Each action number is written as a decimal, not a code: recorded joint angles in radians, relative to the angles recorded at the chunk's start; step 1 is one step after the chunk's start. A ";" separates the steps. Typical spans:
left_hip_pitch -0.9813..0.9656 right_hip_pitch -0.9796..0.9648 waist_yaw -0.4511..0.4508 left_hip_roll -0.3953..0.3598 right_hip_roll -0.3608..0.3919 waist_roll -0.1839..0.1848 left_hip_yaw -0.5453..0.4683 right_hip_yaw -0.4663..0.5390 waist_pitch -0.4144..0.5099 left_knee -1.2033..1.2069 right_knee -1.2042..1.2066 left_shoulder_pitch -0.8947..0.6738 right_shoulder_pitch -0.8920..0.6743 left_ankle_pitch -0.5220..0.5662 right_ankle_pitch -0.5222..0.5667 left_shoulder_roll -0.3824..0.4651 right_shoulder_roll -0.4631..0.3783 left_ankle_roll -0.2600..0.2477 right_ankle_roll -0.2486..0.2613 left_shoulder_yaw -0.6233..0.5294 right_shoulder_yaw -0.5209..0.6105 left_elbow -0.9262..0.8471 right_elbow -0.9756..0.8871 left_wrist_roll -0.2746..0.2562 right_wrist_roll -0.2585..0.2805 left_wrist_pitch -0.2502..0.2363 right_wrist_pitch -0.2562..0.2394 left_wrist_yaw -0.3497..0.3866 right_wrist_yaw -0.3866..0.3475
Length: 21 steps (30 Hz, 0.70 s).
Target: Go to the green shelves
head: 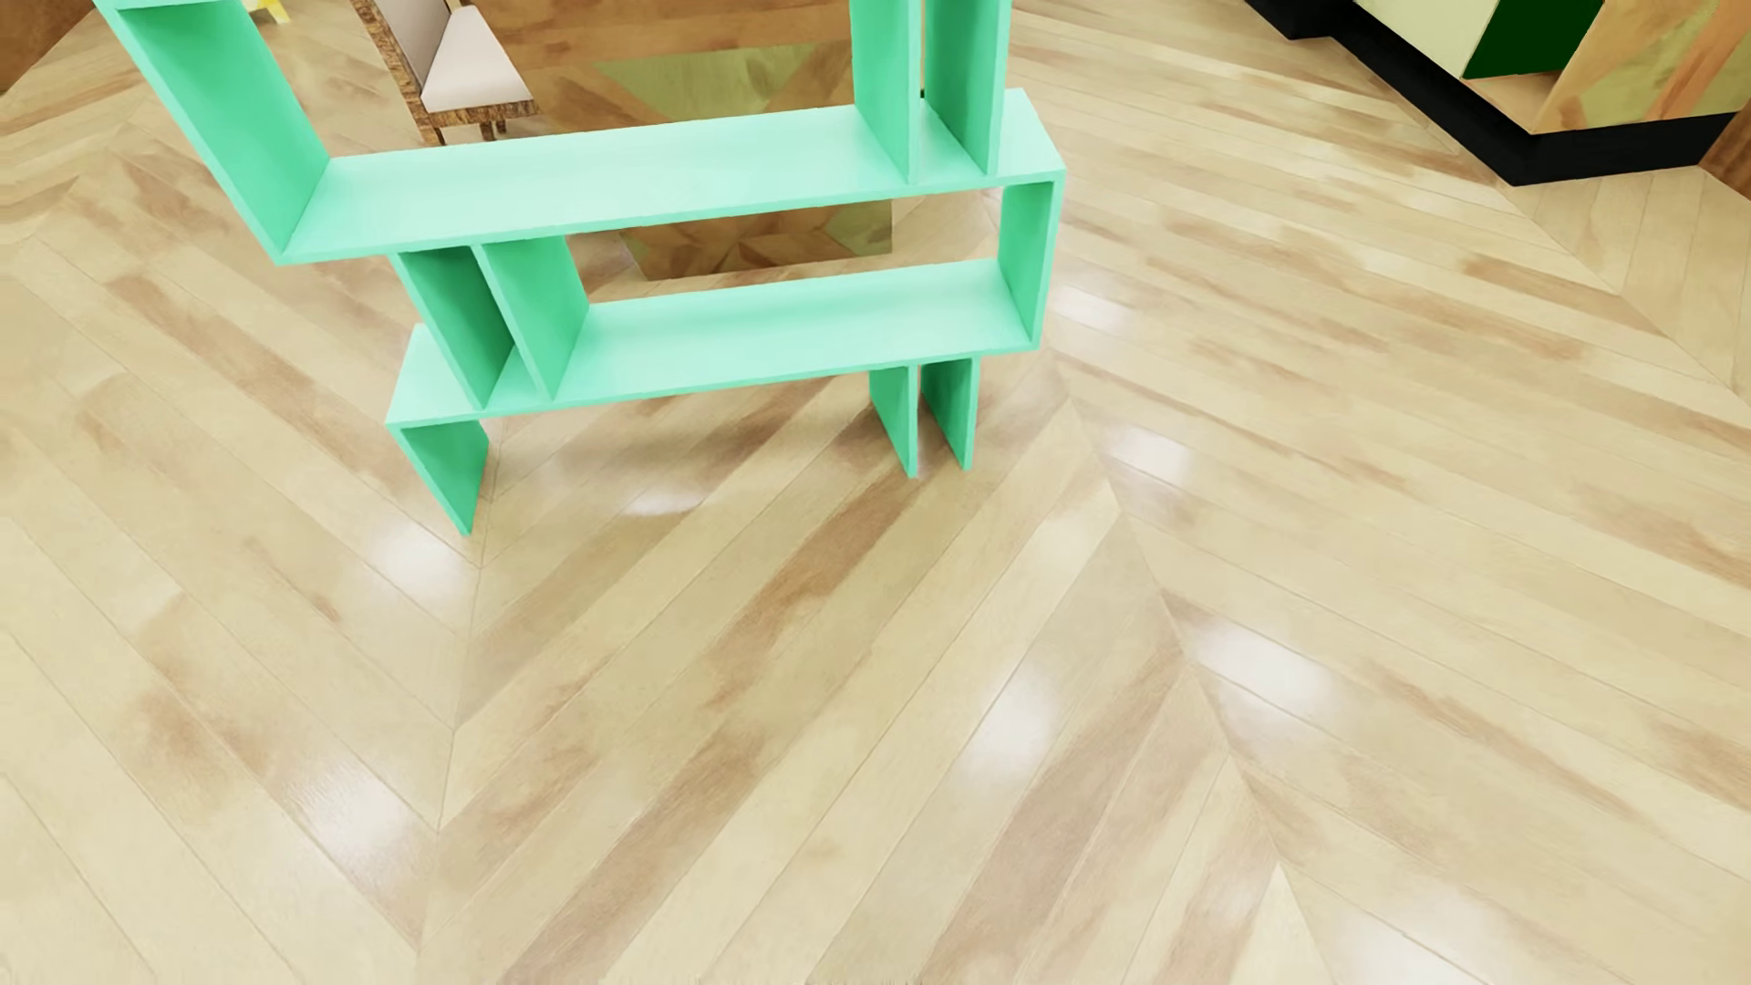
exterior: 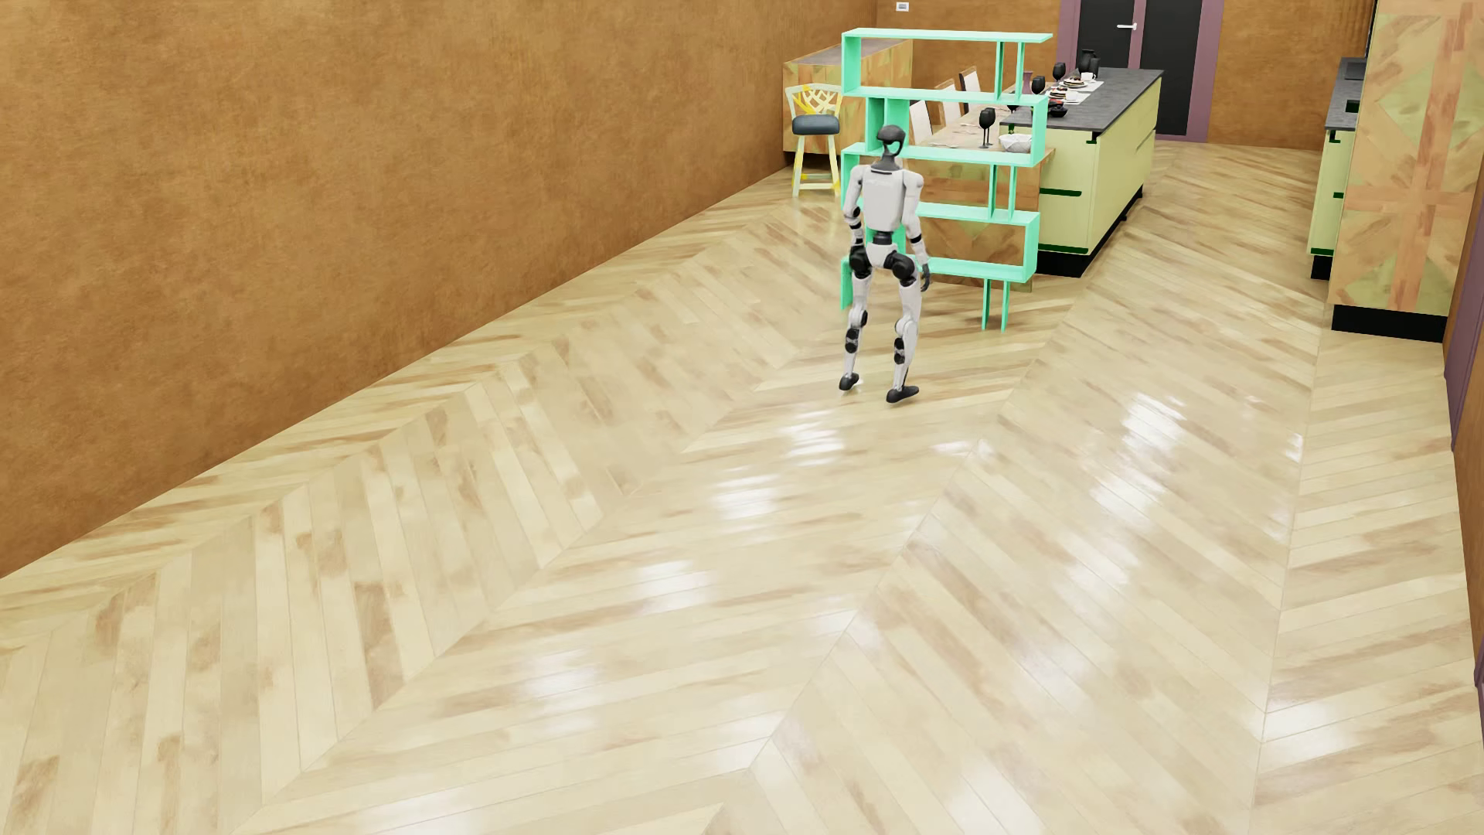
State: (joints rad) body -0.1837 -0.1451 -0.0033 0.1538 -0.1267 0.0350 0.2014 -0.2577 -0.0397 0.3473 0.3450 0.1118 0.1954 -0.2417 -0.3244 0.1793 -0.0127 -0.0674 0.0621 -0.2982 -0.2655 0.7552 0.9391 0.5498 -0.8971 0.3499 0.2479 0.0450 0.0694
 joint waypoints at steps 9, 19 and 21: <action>-0.010 -0.014 -0.015 -0.010 -0.013 -0.022 0.022 0.018 0.003 0.018 -0.004 -0.043 -0.007 -0.018 0.012 0.004 0.012 0.014 0.014 -0.010 0.011 -0.123 -0.161 0.006 0.014 -0.056 -0.130 0.024 -0.072; -0.026 -0.049 -0.013 0.010 -0.003 -0.036 0.077 0.092 0.013 0.080 0.014 0.037 -0.011 -0.111 -0.042 0.017 -0.019 0.016 0.034 -0.095 0.055 0.140 -0.234 -0.047 0.081 0.044 -0.166 -0.089 -0.090; -0.042 -0.105 -0.017 0.015 -0.012 -0.040 0.081 0.109 0.023 0.127 0.127 0.046 0.011 -0.160 -0.088 0.026 -0.025 0.004 0.022 -0.080 0.043 0.140 -0.209 -0.073 0.071 0.056 -0.146 -0.082 -0.098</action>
